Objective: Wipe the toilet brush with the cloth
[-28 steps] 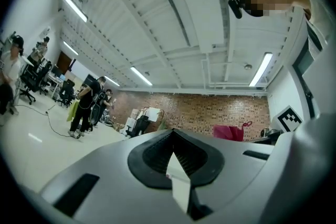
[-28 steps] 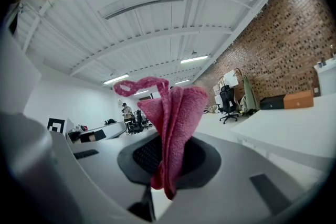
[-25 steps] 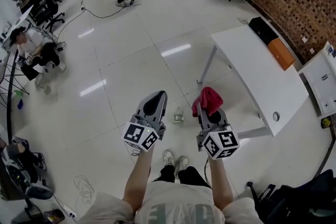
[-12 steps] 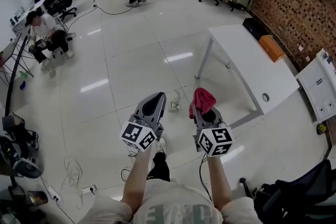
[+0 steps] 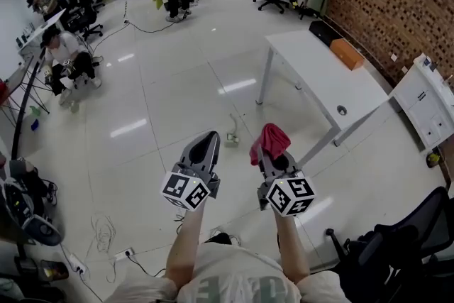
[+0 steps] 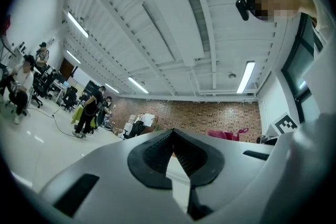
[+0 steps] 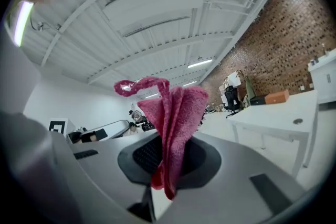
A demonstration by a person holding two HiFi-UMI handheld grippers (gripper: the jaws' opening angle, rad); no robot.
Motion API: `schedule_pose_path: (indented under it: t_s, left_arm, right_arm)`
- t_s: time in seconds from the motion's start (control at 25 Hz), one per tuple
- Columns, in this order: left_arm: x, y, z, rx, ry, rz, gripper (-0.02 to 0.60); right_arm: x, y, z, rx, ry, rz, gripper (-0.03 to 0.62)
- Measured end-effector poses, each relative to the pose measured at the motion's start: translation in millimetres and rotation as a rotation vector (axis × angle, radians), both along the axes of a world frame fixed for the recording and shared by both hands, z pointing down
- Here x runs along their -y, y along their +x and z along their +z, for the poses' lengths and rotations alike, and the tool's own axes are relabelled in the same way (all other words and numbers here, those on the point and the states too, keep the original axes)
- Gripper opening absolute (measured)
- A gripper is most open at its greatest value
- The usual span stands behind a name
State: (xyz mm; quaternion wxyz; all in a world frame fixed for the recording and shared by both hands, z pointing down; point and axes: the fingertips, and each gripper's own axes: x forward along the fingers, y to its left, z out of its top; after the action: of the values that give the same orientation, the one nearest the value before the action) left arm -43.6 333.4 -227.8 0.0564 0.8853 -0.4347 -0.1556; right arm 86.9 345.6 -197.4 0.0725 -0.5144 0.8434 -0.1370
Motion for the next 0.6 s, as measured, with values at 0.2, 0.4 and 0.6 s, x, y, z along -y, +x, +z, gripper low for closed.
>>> schedule_pose_path:
  t_s: [0.2,0.4,0.6]
  left_arm:
    - [-23,-6,-3,0.001,0.004,0.002,0.005]
    - [-32,-22,-10,0.014,0.023,0.000,0.005]
    - [-40,-25,-5,0.024,0.031,0.018,0.005]
  right_arm:
    - [-26,7,-10,-0.005,0.031,0.054,0.031]
    - [-35,-5,-13,-0.003,0.027,0.060,0.031]
    - [-47,-18,-5,0.007,0.009,0.038,0.031]
